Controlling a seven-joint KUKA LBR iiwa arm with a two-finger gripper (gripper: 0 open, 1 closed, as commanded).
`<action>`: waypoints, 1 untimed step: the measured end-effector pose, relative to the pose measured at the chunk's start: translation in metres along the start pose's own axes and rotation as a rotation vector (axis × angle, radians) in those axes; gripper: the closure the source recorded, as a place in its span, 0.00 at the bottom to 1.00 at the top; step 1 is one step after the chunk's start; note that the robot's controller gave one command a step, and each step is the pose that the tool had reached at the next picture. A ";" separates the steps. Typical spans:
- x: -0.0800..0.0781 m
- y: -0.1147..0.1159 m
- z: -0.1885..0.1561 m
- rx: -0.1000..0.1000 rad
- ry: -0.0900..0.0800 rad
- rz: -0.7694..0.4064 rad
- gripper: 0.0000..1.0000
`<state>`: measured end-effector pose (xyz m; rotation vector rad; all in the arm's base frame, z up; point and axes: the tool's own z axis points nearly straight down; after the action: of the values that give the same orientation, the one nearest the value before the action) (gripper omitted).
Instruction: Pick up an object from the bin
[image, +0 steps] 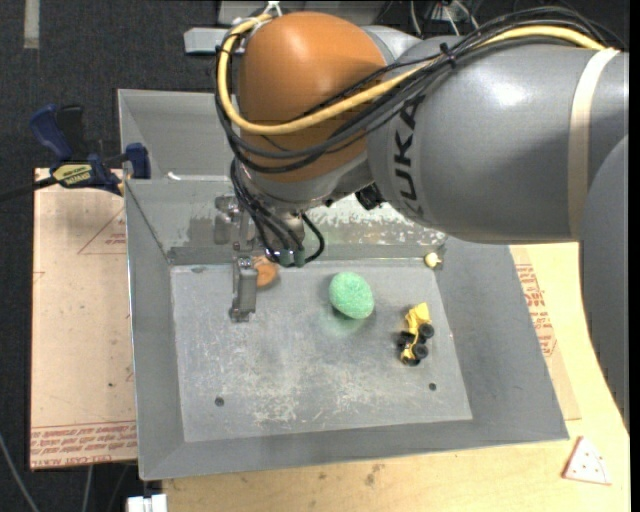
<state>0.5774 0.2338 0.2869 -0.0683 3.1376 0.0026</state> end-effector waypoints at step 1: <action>-0.036 -0.029 0.004 -0.001 -0.004 -0.080 0.00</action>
Offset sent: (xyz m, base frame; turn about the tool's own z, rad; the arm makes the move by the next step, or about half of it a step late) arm 0.0627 -0.0598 -0.0436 -0.0400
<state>0.6142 0.2062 0.2830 -0.1934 3.1288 0.0046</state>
